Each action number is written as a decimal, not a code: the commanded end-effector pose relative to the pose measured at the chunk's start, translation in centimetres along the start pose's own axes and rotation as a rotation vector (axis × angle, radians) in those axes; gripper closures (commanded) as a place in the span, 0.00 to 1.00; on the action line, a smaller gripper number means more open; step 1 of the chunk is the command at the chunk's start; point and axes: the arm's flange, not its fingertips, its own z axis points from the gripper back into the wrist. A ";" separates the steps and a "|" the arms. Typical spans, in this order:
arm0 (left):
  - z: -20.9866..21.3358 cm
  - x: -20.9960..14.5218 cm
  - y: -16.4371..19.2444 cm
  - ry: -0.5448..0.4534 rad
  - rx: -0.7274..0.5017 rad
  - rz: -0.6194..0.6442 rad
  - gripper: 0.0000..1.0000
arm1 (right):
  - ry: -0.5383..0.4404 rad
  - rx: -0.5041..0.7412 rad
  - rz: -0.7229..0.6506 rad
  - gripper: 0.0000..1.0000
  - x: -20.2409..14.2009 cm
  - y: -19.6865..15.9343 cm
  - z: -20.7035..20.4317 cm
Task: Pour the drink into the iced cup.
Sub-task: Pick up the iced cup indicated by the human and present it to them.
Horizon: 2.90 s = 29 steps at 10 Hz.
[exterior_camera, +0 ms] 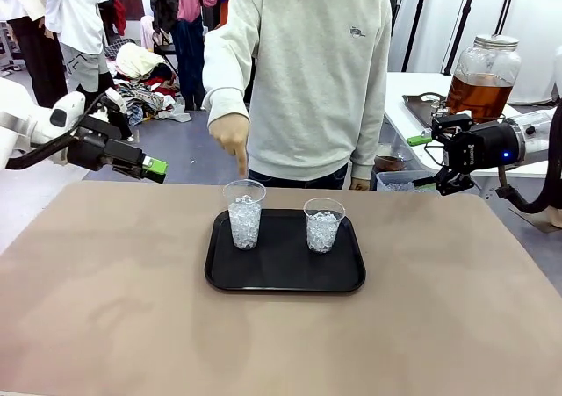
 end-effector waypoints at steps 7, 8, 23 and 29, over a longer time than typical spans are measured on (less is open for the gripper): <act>-5.3 -2.2 4.2 -0.128 0.045 -0.577 0.00 | -0.001 0.002 0.000 0.00 0.0 0.1 0.0; -6.2 -2.4 4.7 -0.158 0.071 -0.594 0.00 | -0.001 0.002 0.000 0.00 0.0 0.1 0.0; -9.4 -5.0 8.3 -0.147 0.007 -0.748 0.00 | -0.001 0.002 0.000 0.00 0.0 0.1 0.0; -11.5 -6.6 9.1 -0.200 -0.048 -0.736 0.00 | -0.001 0.002 0.000 0.00 0.0 0.1 0.0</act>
